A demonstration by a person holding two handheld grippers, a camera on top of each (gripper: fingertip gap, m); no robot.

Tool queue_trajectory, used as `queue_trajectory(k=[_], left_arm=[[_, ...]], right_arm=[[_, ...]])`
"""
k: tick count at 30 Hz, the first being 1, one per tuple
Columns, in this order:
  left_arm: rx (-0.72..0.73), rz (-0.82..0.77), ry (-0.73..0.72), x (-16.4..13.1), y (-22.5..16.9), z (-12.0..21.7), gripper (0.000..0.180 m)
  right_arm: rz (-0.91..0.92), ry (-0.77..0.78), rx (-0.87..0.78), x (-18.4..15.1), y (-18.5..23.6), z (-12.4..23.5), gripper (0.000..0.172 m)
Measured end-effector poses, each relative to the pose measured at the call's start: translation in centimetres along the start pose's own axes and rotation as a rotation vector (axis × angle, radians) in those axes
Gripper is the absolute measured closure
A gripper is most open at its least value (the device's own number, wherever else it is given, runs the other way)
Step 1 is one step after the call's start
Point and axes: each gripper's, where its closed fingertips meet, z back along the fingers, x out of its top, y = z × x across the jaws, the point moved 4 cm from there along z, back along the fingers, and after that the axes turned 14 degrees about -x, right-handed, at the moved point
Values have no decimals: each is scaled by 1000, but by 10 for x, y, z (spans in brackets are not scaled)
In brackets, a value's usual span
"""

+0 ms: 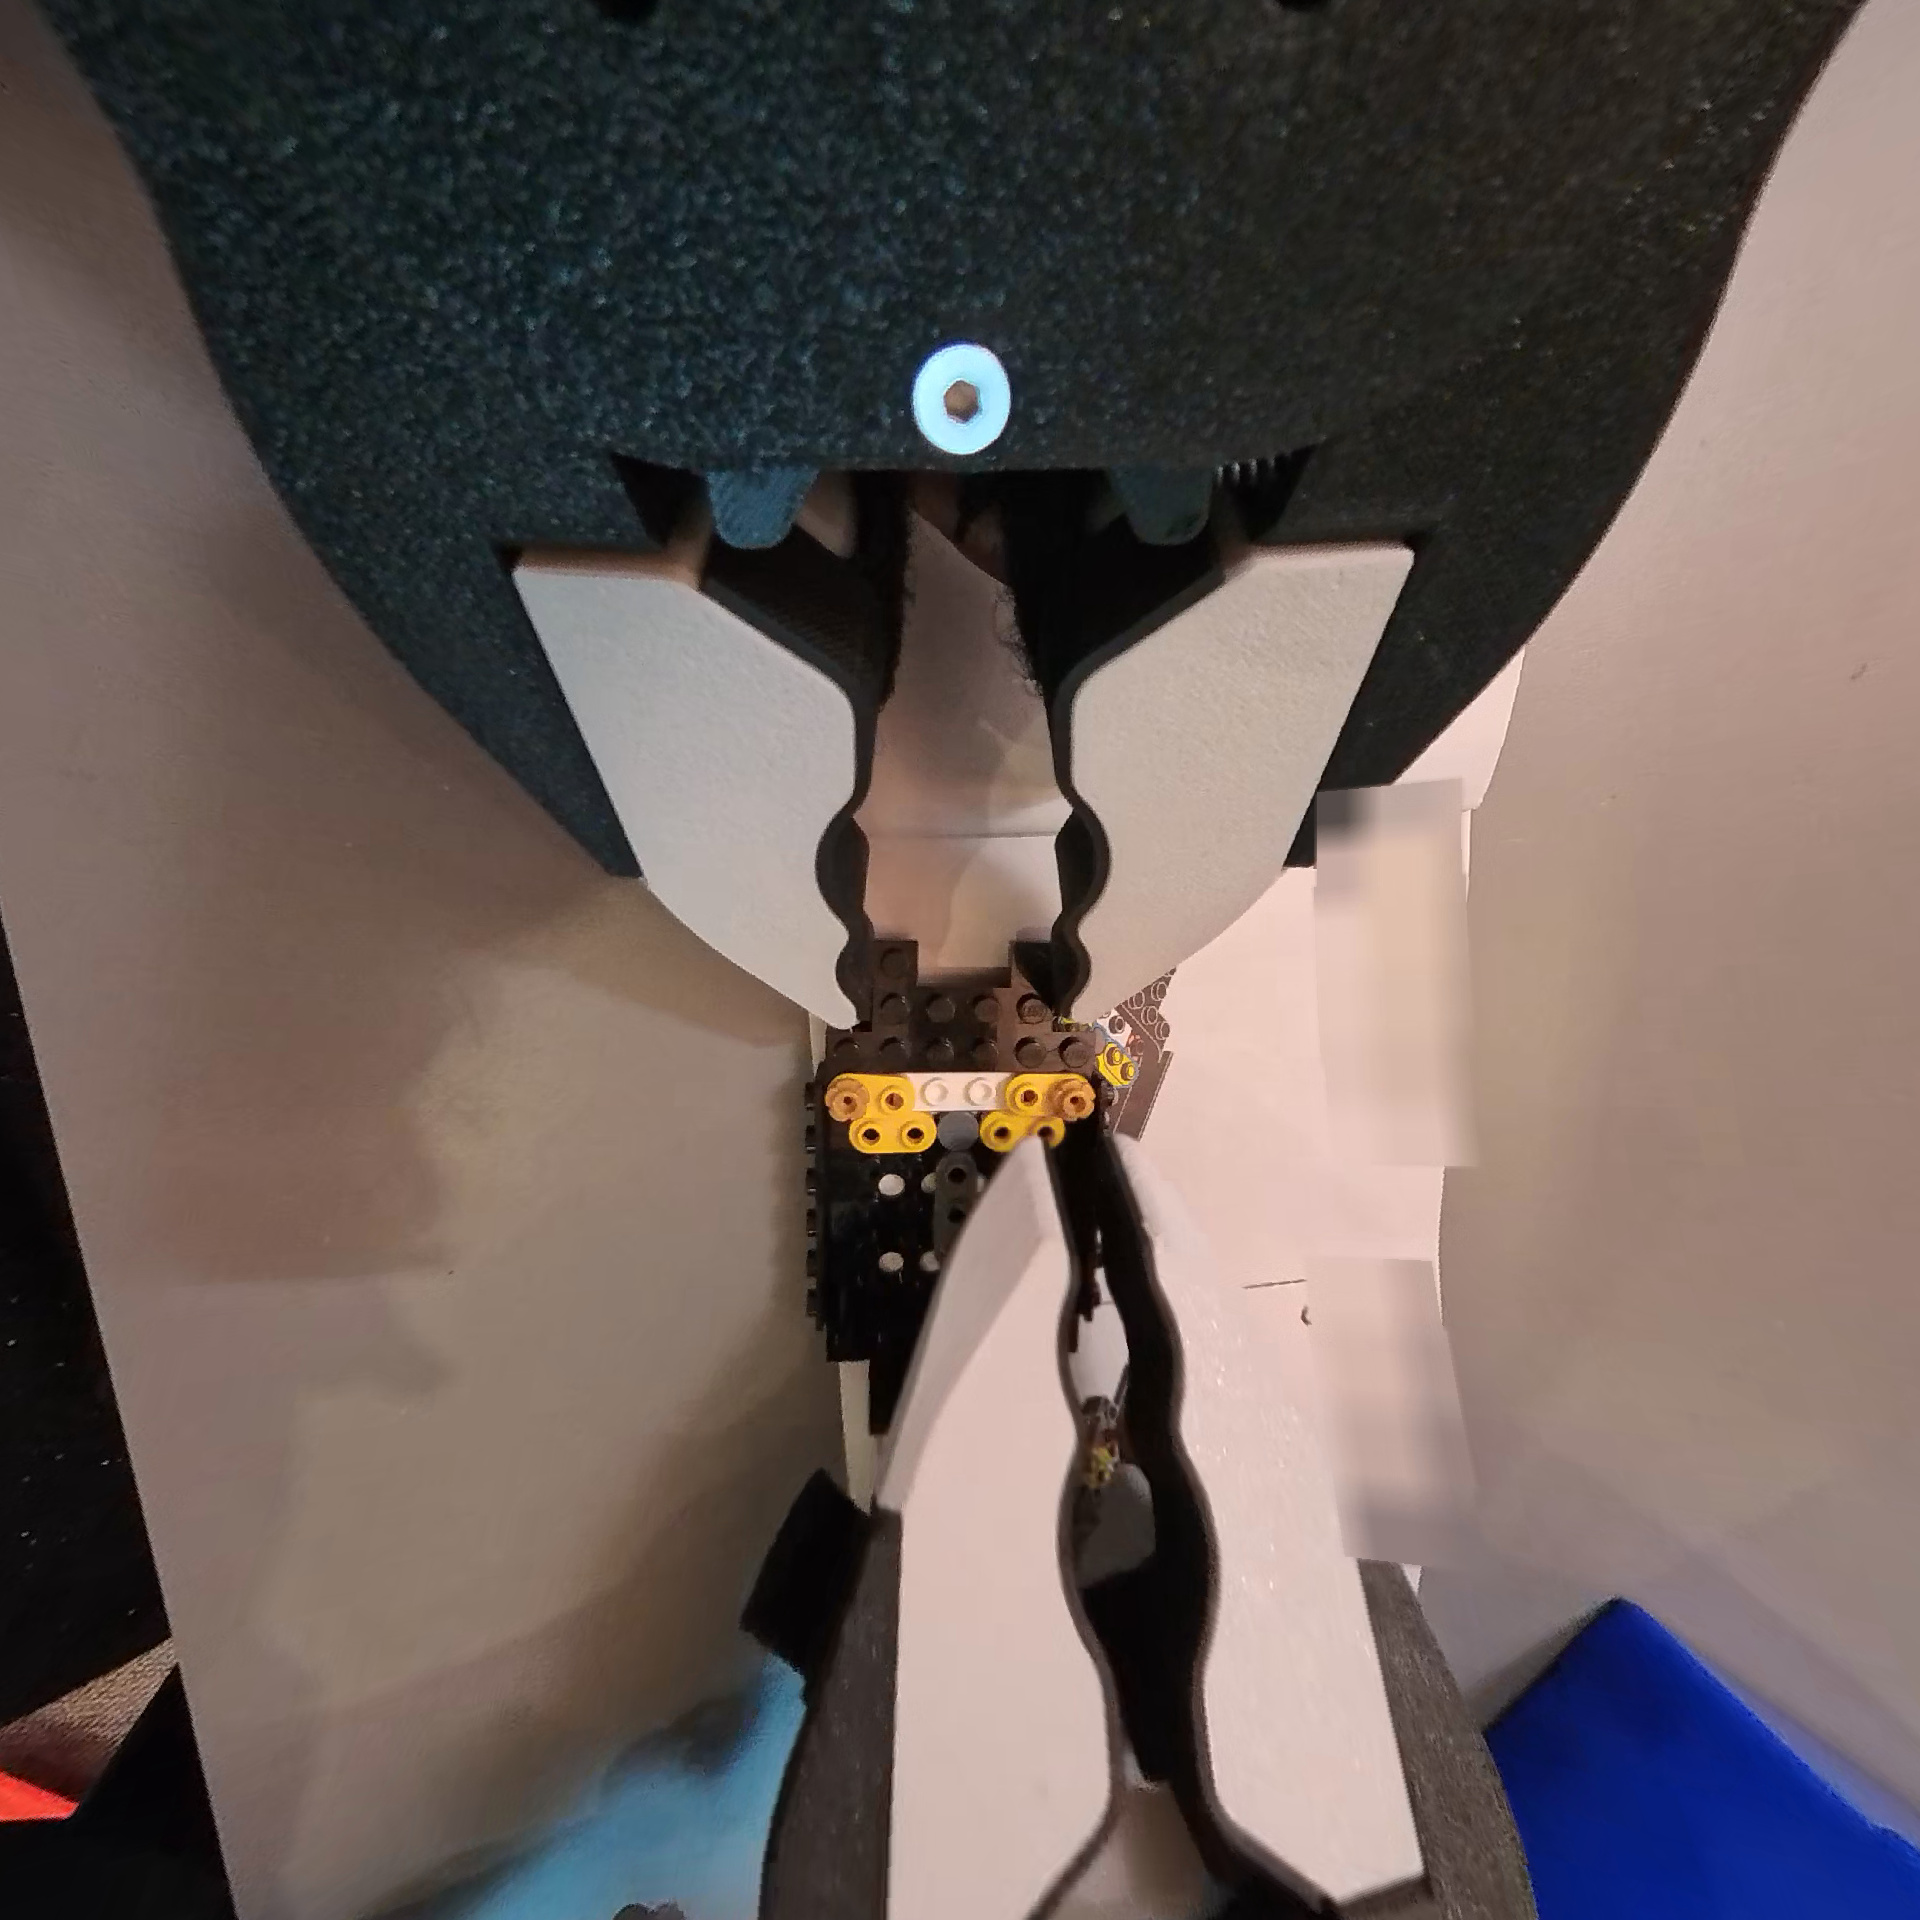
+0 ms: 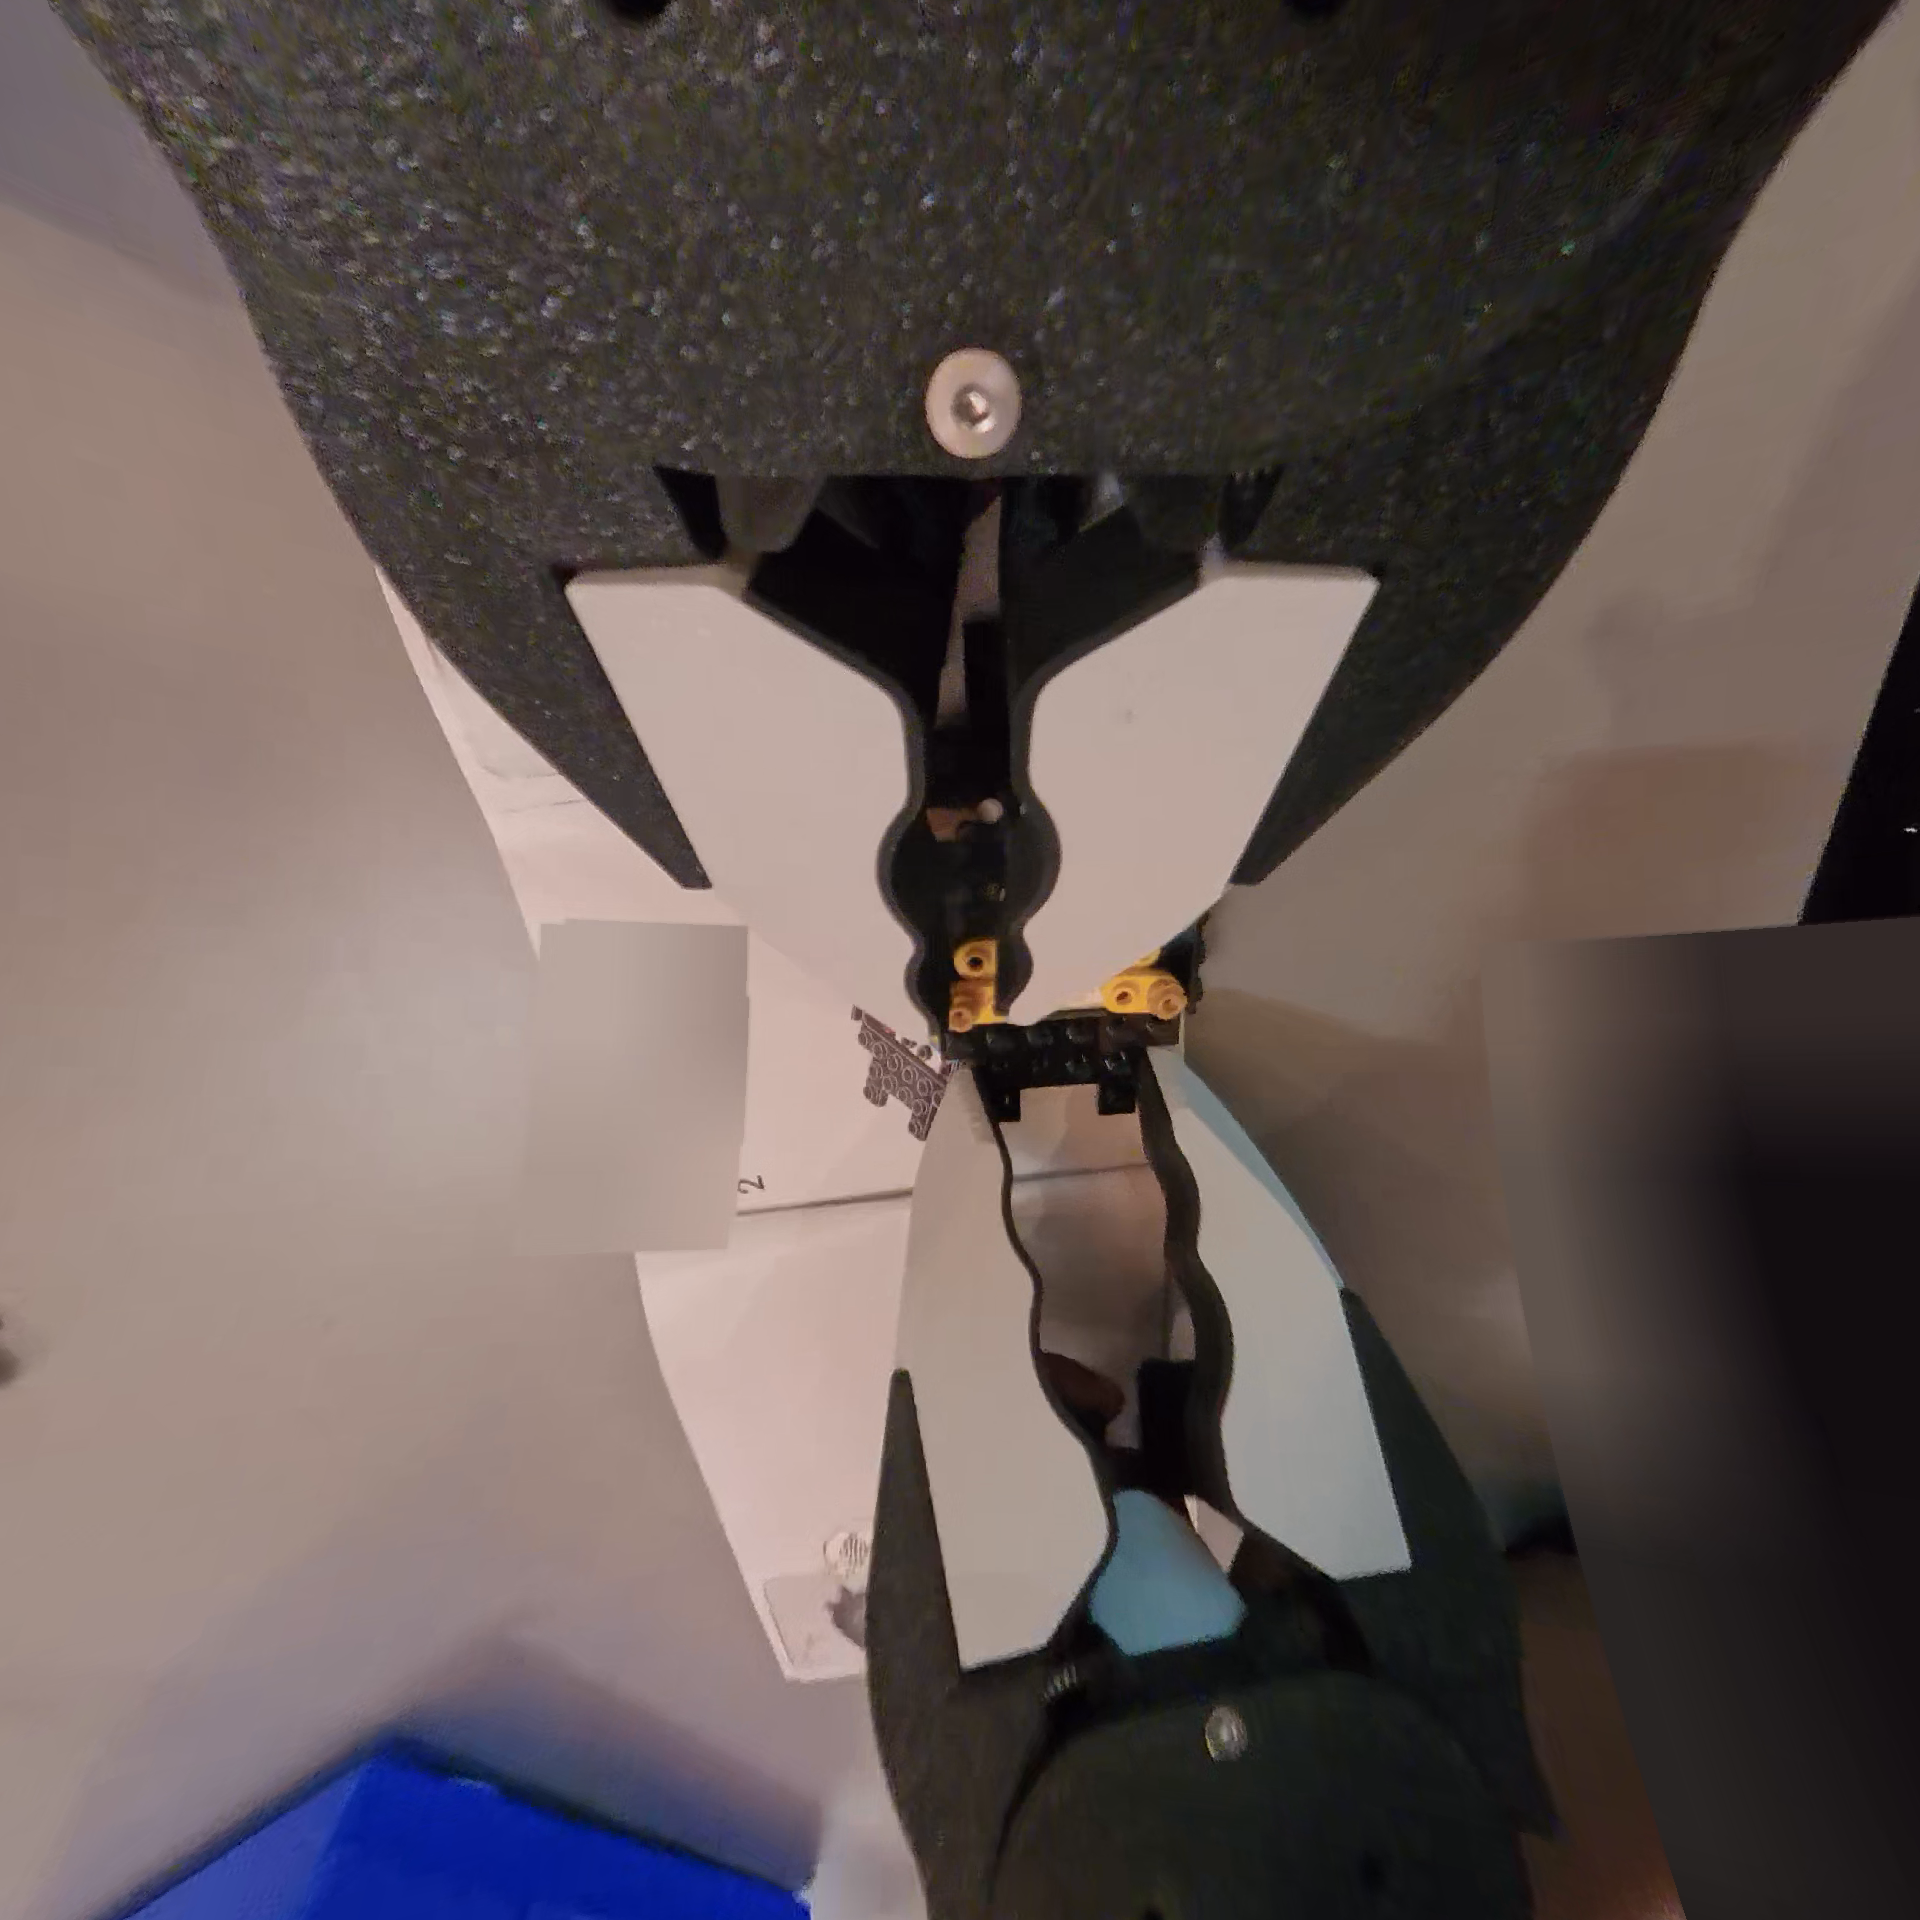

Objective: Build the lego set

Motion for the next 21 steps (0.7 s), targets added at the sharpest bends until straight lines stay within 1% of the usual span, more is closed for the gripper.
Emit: queue_trajectory(k=[2,3,9,21], left_arm=[[0,-1,2,0,0,0,148],[-1,4,0,0,0,0,148],[-3,3,-2,0,0,0,148],[-12,16,-4,0,0,-1,148]], right_arm=[[32,41,-12,-3,2,-4,160],[38,38,-19,-3,2,-4,160],[49,10,-42,0,2,-3,167],[97,25,-53,0,5,-7,171]])
